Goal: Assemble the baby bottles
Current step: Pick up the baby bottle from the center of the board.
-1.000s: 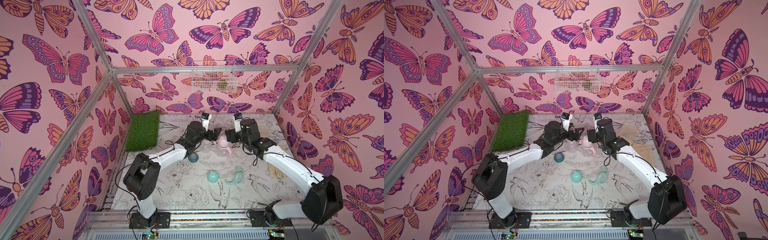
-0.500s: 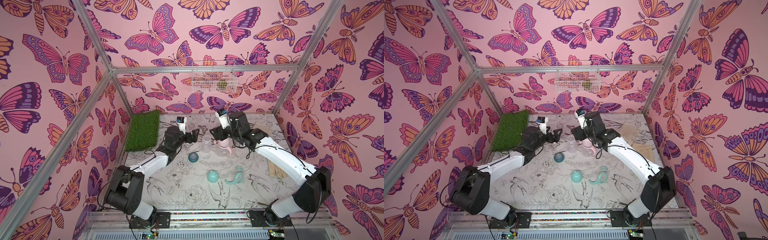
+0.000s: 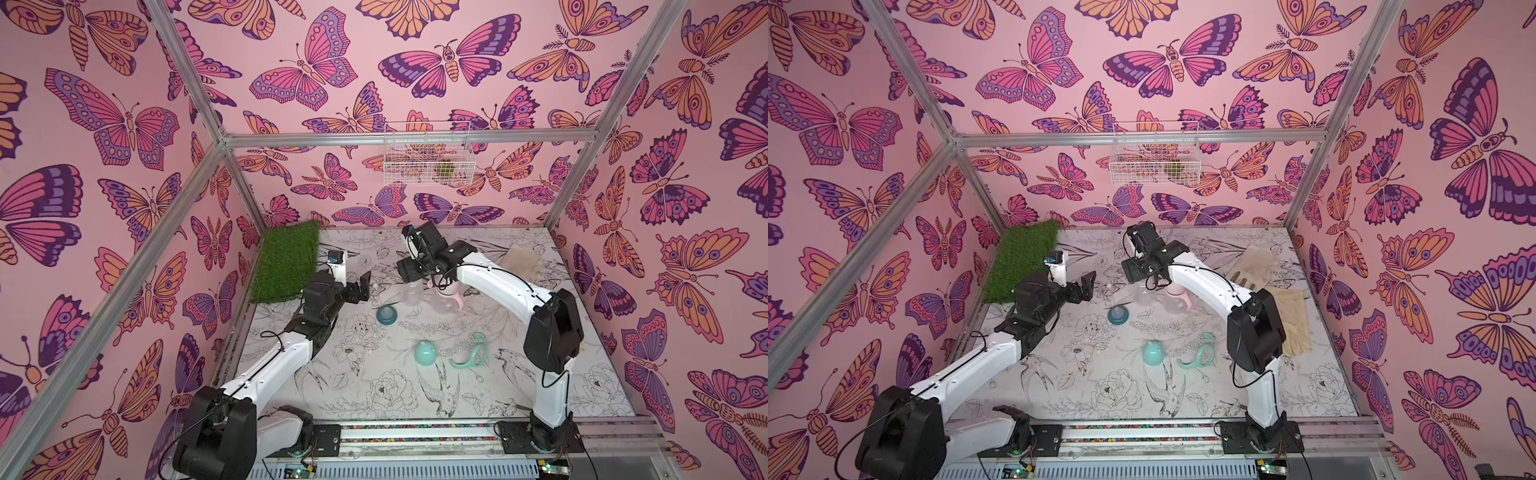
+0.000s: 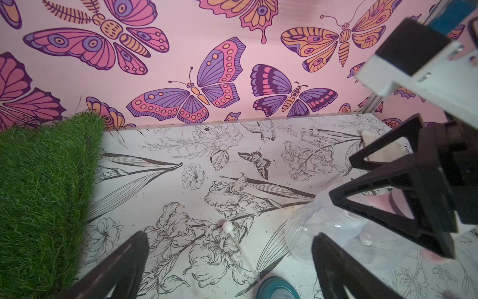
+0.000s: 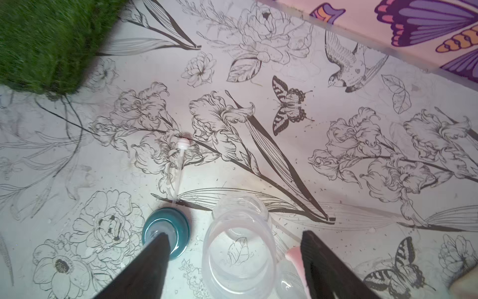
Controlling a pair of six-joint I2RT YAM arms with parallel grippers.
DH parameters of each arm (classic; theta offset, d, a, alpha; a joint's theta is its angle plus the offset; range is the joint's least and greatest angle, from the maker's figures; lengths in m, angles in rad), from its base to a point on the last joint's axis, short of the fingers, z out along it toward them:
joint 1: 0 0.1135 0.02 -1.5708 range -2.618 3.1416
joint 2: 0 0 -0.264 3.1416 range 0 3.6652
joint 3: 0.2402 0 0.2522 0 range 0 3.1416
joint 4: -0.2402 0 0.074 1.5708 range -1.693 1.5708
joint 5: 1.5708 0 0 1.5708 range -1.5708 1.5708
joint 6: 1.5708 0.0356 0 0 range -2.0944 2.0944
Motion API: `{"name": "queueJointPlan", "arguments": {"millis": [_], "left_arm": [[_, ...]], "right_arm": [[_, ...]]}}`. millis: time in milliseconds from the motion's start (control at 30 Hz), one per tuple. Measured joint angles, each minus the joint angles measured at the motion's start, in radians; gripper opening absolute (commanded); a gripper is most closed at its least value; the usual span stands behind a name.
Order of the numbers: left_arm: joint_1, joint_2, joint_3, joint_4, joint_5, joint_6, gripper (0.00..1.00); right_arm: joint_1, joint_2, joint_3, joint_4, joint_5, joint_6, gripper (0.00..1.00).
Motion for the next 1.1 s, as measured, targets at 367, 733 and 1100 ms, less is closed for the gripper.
{"name": "queueJointPlan", "arguments": {"millis": [367, 733, 1100], "left_arm": [[0.005, -0.001, -0.026, -0.022, -0.004, 0.033, 1.0], [0.005, -0.001, -0.026, -0.021, 0.0, 0.034, 1.0], [0.005, 0.0, -0.026, -0.021, 0.008, 0.034, 1.0]], "right_arm": [[0.008, 0.052, 0.032, -0.071, 0.064, 0.055, 0.79], [0.01, 0.079, 0.032, -0.106, 0.059, 0.085, 0.76], [0.013, 0.129, 0.082, -0.143, 0.04, 0.09, 0.56]]}}
